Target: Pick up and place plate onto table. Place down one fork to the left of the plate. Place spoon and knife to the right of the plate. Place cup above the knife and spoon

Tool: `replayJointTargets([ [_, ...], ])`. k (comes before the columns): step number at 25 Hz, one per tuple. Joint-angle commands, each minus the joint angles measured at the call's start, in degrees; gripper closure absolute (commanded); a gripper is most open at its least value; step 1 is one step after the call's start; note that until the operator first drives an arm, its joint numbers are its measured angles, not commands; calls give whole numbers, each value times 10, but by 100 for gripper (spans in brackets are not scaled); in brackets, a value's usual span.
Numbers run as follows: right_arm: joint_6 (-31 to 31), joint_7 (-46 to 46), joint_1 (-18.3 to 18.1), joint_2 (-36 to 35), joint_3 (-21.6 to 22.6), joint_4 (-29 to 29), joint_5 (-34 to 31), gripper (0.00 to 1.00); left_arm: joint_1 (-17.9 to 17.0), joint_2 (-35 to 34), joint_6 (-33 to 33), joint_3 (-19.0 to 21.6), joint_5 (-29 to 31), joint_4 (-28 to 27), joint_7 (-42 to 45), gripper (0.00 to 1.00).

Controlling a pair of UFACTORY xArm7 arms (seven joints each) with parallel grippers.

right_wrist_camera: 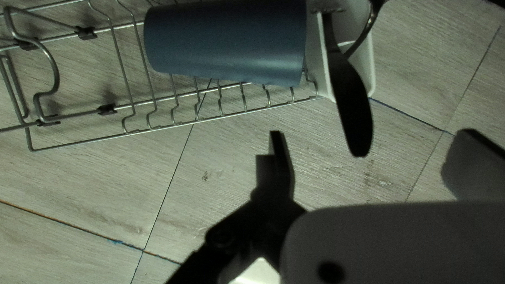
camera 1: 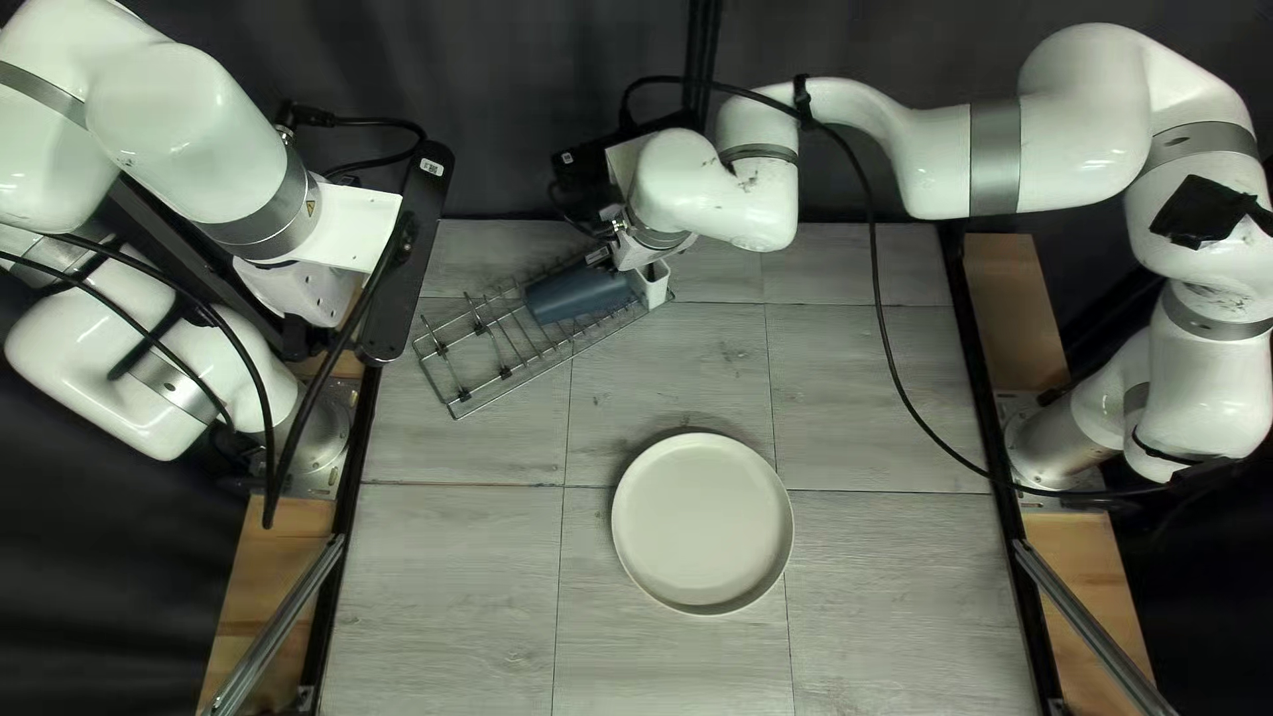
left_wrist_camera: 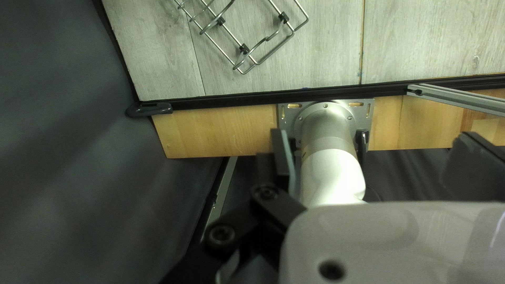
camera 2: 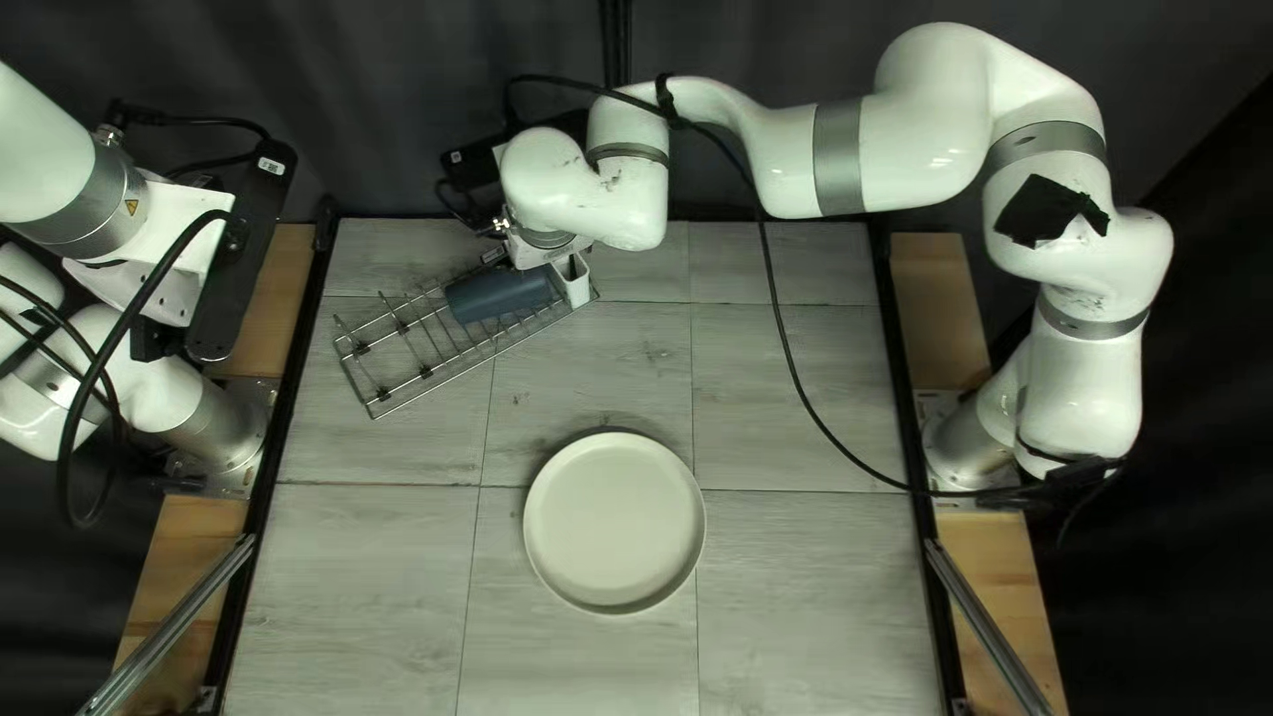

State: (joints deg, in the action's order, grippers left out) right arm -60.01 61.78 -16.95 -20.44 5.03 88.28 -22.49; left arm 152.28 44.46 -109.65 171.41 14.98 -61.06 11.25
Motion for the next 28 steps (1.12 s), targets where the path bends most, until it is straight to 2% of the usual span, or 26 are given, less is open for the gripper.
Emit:
replayJointTargets([
  [1,-1,-10,7,-13,3,16,-10,0,0,0,0,0,0,0,0,0],
  [12,-13,3,16,-63,3,69,-8,0,0,0,0,0,0,0,0,0],
  [17,-1,16,11,-52,1,40,-1,0,0,0,0,0,0,0,0,0],
  [24,-5,38,17,-45,-1,30,-5,0,0,0,0,0,0,0,0,0],
  [25,-5,41,18,-46,-2,30,-7,22,0,0,0,0,0,0,0,0],
  [26,-6,43,19,-47,-3,32,-8,50,0,0,0,0,0,0,0,0],
  [27,-8,45,20,-49,-4,34,-10,99,0,0,0,0,0,0,0,0],
  [28,-7,46,19,-51,-5,34,-10,100,0,0,0,0,0,0,0,0],
])
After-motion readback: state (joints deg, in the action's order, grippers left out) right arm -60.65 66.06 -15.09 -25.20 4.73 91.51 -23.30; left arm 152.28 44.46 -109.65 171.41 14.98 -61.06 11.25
